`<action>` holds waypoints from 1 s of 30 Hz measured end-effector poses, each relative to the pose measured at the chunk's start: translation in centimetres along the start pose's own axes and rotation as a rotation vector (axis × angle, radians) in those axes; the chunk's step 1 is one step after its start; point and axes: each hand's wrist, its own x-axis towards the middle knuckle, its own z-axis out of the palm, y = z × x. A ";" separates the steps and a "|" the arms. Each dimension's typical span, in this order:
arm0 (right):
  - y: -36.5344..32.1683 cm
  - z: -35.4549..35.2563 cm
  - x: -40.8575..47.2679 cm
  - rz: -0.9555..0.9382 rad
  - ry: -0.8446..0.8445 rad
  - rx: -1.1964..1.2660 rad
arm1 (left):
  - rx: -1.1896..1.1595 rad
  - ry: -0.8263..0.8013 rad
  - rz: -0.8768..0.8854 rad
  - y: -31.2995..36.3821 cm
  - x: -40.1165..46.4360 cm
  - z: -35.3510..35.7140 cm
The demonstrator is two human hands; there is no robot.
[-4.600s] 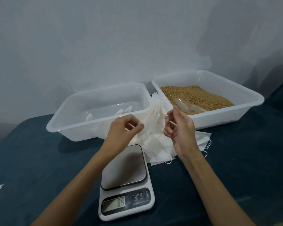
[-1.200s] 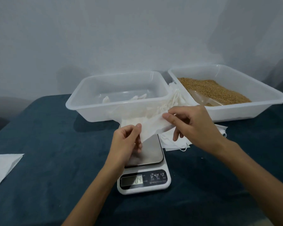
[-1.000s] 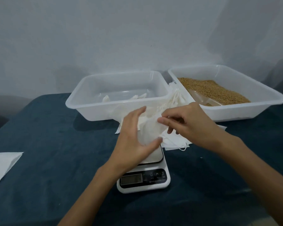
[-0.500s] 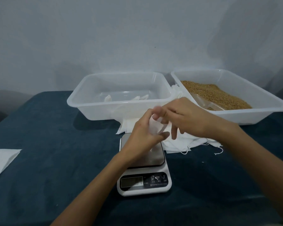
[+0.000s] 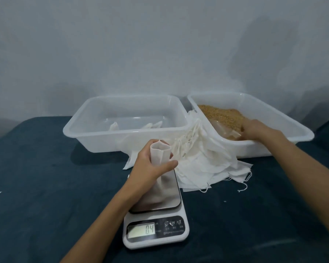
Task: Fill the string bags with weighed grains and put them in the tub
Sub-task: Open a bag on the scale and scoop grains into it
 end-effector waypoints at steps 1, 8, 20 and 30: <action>0.0 0.2 0.3 -0.007 0.003 -0.002 | 0.001 0.004 0.001 -0.1 0.0 0.0; 0.5 0.1 0.0 0.038 0.107 -0.040 | 0.003 0.036 0.023 -0.3 0.1 -0.4; 1.2 0.2 0.7 -0.118 0.143 -0.110 | 0.019 0.051 0.002 -0.1 0.1 -0.3; 1.3 0.4 1.0 -0.143 0.175 -0.140 | 0.021 0.039 0.003 -0.1 0.0 -0.5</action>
